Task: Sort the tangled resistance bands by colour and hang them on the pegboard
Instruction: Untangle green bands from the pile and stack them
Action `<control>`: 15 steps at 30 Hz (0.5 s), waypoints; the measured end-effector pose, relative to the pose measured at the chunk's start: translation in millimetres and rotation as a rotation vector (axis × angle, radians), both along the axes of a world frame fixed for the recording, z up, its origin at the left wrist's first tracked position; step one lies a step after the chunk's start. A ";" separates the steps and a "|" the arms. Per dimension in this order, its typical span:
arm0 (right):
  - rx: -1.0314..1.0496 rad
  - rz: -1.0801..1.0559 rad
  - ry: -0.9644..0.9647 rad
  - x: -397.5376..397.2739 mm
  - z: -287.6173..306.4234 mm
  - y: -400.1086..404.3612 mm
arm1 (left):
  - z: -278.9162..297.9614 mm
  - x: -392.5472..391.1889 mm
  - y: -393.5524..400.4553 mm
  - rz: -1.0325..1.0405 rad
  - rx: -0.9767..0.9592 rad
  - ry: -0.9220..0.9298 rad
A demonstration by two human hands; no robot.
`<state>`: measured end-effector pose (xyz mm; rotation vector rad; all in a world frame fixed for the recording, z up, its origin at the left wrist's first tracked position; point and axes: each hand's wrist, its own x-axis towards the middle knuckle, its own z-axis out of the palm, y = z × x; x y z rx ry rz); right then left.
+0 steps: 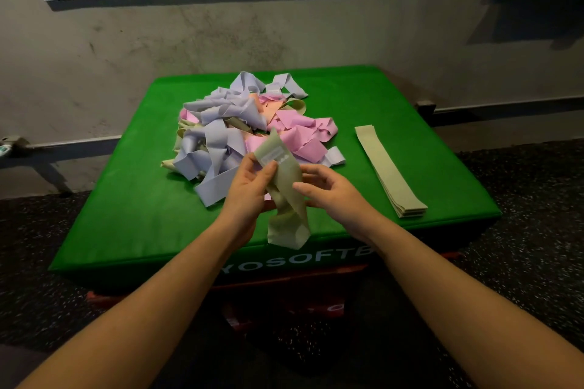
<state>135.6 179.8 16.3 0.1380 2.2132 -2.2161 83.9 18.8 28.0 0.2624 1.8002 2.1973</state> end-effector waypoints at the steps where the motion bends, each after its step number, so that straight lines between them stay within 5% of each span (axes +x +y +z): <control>1: 0.021 -0.032 0.026 -2.3 0.5 -1.2 | 0.0 0.7 0.7 -0.016 -0.019 0.021; 6: 0.219 -0.179 0.103 -8.3 -1.3 -0.1 | -0.3 5.4 6.7 -0.025 -0.031 0.103; 15: 0.200 -0.090 0.128 -2.9 7.2 -6.4 | 10.7 4.8 8.7 -0.059 0.139 0.021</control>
